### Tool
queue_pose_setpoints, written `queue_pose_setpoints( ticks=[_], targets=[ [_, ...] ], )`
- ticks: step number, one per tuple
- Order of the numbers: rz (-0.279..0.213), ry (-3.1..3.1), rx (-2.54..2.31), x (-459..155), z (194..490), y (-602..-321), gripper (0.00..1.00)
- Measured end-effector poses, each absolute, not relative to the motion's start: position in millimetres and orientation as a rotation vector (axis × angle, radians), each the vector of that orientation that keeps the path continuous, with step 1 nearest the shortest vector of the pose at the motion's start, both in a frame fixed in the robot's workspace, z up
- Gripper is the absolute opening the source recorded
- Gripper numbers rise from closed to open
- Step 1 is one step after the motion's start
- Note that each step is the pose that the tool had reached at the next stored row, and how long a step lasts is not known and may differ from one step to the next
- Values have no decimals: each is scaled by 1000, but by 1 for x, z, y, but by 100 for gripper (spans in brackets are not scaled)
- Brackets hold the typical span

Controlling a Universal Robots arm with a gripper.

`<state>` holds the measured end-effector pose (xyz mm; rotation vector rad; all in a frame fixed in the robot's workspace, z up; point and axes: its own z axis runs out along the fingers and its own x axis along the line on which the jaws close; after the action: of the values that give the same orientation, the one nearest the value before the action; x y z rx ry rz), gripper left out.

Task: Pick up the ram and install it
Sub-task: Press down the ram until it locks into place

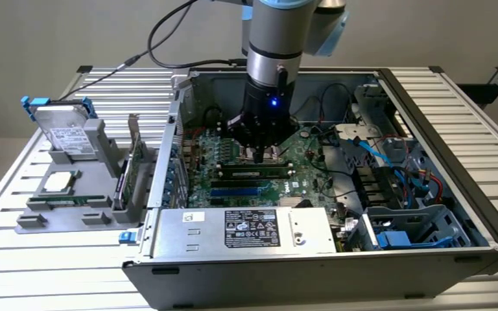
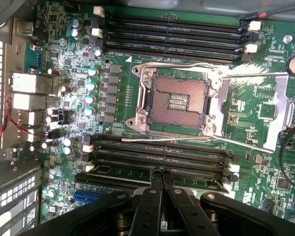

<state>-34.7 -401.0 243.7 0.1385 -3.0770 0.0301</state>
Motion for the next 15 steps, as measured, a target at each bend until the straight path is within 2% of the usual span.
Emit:
queue_pose_setpoints(
  ticks=[15],
  targets=[
    [47, -3099, 134, -38, 249, -402, 10]
  ],
)
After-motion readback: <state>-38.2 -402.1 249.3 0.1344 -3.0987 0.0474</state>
